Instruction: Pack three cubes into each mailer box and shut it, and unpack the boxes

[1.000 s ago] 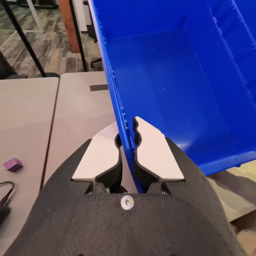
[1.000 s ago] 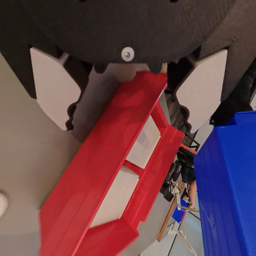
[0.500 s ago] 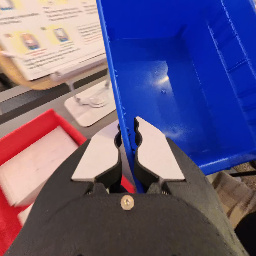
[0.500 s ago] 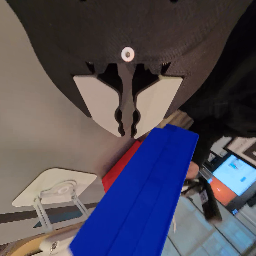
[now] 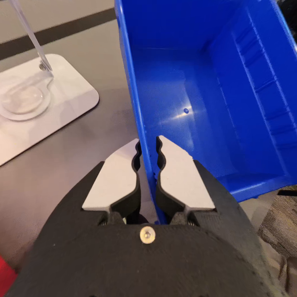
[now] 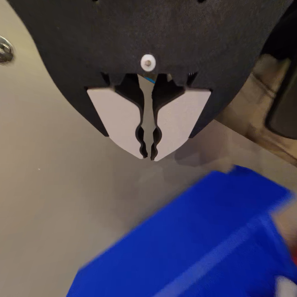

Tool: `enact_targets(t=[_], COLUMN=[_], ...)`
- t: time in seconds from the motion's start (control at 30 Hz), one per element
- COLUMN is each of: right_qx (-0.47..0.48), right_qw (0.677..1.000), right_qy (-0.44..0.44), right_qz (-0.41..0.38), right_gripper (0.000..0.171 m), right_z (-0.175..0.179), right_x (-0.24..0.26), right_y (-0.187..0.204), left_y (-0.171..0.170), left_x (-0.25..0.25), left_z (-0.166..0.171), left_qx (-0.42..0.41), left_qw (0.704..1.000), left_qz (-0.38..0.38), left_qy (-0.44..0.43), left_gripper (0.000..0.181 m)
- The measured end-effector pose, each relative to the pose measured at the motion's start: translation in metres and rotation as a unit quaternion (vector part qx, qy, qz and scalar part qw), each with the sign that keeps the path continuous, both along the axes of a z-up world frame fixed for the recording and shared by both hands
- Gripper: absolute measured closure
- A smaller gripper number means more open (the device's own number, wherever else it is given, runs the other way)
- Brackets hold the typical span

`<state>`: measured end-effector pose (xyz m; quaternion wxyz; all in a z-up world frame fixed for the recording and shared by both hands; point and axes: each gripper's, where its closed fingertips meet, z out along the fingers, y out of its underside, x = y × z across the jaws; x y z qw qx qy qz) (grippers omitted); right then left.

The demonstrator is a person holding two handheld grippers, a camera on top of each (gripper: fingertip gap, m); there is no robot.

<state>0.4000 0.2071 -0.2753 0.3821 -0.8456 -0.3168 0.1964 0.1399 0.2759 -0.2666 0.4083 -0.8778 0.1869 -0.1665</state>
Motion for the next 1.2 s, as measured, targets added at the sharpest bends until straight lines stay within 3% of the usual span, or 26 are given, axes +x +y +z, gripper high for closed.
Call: enact_targets(t=[0.03, 0.13, 0.23, 0.33, 0.43, 0.6, 0.97, 1.1, 1.2], right_qx=[0.016, 0.026, 0.011, -0.018, -0.039, -0.023, -0.023, 0.065, 0.114], right_qw=[0.999, 0.991, 0.994, 0.996, 0.997, 0.998, 0.995, 0.995, 0.984], right_qy=[0.042, 0.128, 0.107, 0.083, 0.071, 0.032, -0.066, -0.016, 0.125], right_qz=[0.002, -0.013, -0.008, -0.018, -0.016, -0.042, -0.075, -0.072, 0.057], right_gripper=[0.167, 0.162, 0.155, 0.121, 0.103, 0.145, 0.158, 0.144, 0.143], right_z=[0.013, 0.038, 0.031, 0.017, 0.007, -0.001, -0.001, 0.05, 0.107], right_x=[-0.003, -0.012, -0.033, -0.048, -0.063, -0.051, 0.012, 0.008, -0.054], right_y=[-0.003, -0.008, -0.015, -0.016, -0.013, 0.015, 0.084, 0.084, 0.042], left_y=[0.002, 0.005, 0.009, 0.011, 0.011, 0.006, 0.003, 0.006, -0.006], left_x=[0.0, 0.004, 0.009, 0.016, 0.028, 0.052, 0.111, 0.087, 0.071], left_z=[-0.005, -0.019, -0.034, -0.034, -0.034, -0.036, -0.021, 0.015, 0.056], left_qx=[-0.002, -0.013, -0.026, -0.027, -0.037, -0.049, -0.096, -0.02, 0.076], left_qw=[1.0, 1.0, 0.999, 0.999, 0.999, 0.999, 0.984, 0.985, 0.982], left_qz=[0.001, 0.003, 0.009, 0.016, 0.016, -0.002, -0.095, -0.078, -0.082], left_qy=[0.011, 0.024, 0.019, 0.015, -0.014, -0.019, -0.12, -0.155, -0.15], left_gripper=[0.164, 0.164, 0.165, 0.164, 0.16, 0.152, 0.092, 0.097, 0.11])
